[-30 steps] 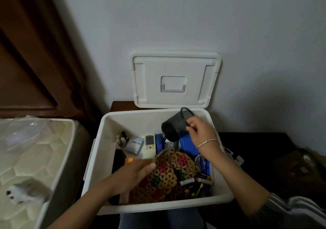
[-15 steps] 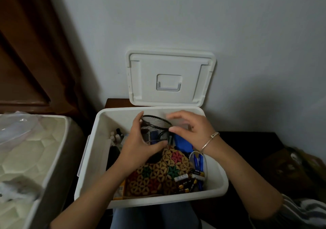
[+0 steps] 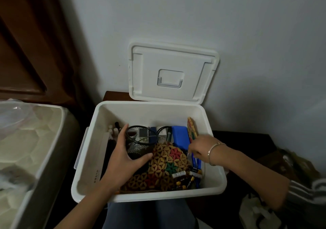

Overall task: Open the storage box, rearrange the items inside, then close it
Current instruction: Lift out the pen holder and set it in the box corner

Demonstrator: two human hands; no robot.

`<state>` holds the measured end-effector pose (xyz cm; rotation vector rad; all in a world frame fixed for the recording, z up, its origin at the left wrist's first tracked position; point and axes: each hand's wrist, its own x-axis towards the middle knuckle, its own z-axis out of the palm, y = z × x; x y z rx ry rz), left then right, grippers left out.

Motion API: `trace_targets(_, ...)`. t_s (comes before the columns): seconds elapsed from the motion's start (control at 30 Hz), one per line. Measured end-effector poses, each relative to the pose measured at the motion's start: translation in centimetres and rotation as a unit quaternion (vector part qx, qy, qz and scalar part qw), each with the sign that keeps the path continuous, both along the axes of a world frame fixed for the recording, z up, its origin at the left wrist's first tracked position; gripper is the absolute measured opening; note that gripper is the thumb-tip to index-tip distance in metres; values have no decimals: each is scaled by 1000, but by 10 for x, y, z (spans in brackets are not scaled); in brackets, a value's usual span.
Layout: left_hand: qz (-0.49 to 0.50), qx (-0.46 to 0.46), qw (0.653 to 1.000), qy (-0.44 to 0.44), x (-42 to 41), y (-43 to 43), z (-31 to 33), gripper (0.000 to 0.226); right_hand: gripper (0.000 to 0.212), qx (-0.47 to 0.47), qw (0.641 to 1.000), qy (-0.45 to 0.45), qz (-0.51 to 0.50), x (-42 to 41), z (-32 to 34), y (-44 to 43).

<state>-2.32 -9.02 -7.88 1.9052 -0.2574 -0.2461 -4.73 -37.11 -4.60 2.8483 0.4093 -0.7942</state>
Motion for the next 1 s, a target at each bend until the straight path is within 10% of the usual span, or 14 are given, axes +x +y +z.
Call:
trace_targets(0.23, 0, 15, 1000, 2, 2, 5, -4, 120, 28, -244, 960, 21, 139, 8, -21, -1)
trace_targets(0.63, -19, 26, 999, -11, 5, 3, -7, 114, 24, -139, 987, -26, 82, 6, -10, -10)
trace_targets(1.0, -11, 23, 1000, -2, 3, 5, -7, 113, 38, -249, 957, 40, 141, 11, -14, 5)
